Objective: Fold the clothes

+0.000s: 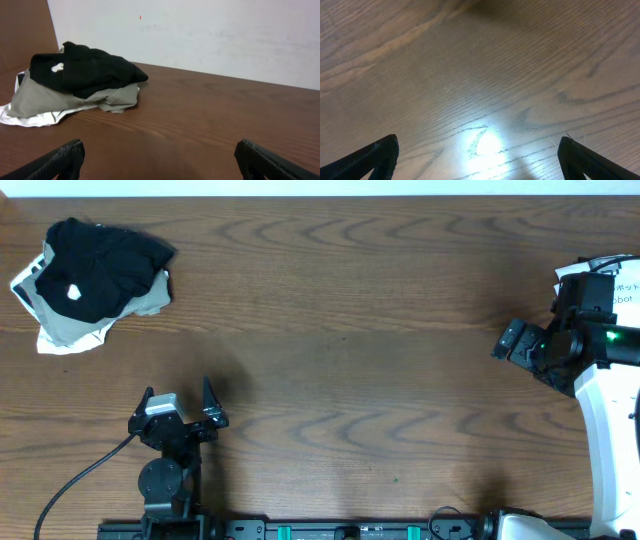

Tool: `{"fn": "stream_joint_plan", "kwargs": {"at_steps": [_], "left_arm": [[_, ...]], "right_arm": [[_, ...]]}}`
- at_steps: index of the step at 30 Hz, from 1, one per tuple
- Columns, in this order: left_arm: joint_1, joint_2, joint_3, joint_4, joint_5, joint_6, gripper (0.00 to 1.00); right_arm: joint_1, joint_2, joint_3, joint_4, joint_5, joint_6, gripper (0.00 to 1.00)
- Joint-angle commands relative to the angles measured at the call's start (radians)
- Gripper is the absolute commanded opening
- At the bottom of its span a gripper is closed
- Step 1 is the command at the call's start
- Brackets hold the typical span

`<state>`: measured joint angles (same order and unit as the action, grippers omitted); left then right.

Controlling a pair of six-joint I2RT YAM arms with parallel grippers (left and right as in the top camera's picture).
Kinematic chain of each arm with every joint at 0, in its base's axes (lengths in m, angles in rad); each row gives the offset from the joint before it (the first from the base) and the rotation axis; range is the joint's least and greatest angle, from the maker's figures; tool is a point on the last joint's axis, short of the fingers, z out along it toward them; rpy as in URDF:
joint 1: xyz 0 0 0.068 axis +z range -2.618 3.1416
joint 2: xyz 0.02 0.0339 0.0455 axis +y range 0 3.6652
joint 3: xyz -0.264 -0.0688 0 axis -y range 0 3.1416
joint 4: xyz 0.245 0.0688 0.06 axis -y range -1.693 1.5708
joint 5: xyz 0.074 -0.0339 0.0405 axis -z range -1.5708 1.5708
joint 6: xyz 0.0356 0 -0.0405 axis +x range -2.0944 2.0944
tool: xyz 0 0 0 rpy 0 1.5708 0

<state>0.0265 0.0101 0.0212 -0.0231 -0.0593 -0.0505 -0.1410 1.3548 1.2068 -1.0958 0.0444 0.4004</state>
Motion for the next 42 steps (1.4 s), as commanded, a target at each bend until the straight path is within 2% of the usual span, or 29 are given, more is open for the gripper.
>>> {"fn": "stream_joint_plan", "kwargs": {"at_steps": [1,21,34,42], "left_arm": [[0.007,-0.006,-0.017,-0.043,-0.015,0.013,0.98],[0.007,-0.006,-0.017,-0.043,-0.015,0.013,0.98],[0.007,-0.006,-0.017,-0.043,-0.015,0.013,0.98],[0.007,-0.006,-0.017,-0.043,-0.015,0.013,0.98]], "right_arm": [[-0.01,0.005,0.002,0.001,0.004,-0.013,0.99],[-0.009,-0.042,0.002,0.001,0.004,-0.013,0.99],[-0.01,-0.453,-0.031,0.032,0.045,-0.023,0.99],[-0.009,-0.822,-0.43,0.346,-0.056,-0.102,0.99]]}}
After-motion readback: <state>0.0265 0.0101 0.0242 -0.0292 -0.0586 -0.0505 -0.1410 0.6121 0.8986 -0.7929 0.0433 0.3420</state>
